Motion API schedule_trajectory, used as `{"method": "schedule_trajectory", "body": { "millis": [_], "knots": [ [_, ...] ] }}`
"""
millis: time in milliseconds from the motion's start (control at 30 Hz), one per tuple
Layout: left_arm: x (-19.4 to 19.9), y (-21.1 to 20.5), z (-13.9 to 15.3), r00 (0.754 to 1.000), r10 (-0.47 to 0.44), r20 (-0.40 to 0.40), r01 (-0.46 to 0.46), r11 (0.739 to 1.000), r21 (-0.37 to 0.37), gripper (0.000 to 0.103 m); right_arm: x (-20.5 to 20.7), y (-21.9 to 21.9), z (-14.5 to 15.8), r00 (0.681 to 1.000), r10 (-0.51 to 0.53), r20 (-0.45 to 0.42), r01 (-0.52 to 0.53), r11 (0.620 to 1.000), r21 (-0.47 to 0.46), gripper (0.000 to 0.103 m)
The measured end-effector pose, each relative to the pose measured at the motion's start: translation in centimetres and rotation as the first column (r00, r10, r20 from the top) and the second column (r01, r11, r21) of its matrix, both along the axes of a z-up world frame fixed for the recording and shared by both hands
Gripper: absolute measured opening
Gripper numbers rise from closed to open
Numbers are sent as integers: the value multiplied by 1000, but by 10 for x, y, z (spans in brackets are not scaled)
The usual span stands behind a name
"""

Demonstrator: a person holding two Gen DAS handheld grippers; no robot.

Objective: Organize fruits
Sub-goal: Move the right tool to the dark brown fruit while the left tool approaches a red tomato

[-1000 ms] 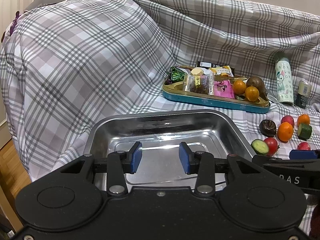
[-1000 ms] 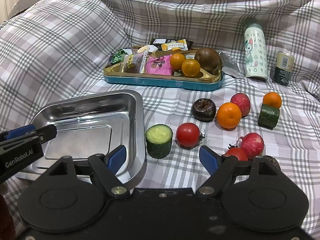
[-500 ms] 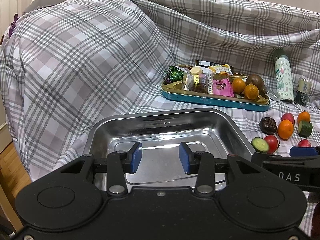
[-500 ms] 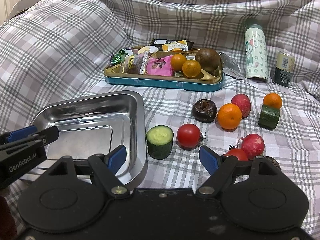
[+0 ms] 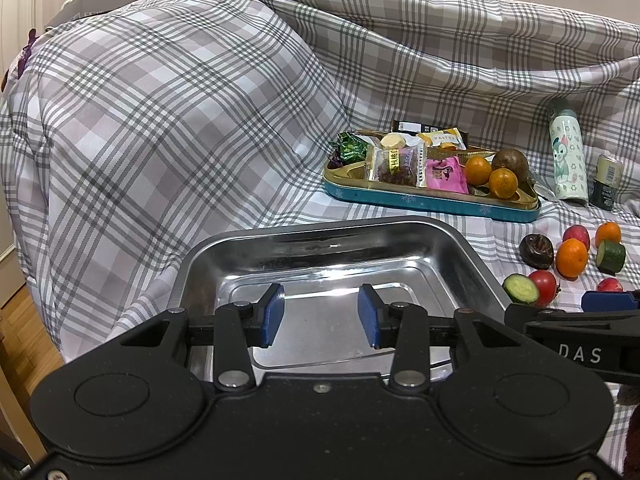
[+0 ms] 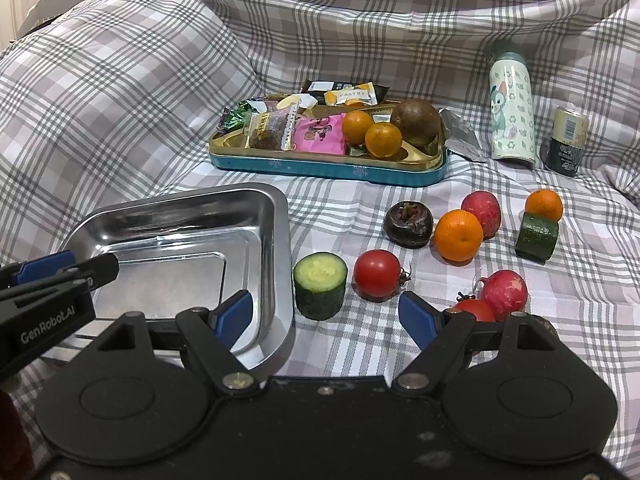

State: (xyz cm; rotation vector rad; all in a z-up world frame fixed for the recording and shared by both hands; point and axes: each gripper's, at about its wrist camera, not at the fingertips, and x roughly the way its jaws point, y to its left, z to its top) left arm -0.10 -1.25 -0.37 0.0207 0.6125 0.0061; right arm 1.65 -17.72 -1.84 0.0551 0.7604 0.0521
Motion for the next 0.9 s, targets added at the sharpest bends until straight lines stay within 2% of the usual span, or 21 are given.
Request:
{"method": "schedule_trajectory", "body": {
  "millis": [233, 533, 733, 900],
  "knots": [
    [0, 1, 0, 1000, -2, -2, 2, 1000, 9, 49, -1, -1, 1, 1000, -12, 18, 13, 1000, -11, 84],
    [-3, -13, -1, 999, -40, 3, 39, 994, 103, 49, -2, -22, 6, 998, -59, 37, 60, 998, -8, 84],
    [-1, -21, 0, 996, -68, -51, 74, 991, 115, 49, -2, -63, 19, 996, -85, 37, 85, 996, -5, 83],
    [-11, -41, 5, 995, -93, -48, 98, 987, 128, 49, 3, -115, 23, 993, -116, -34, 118, 990, 76, 80]
  ]
}}
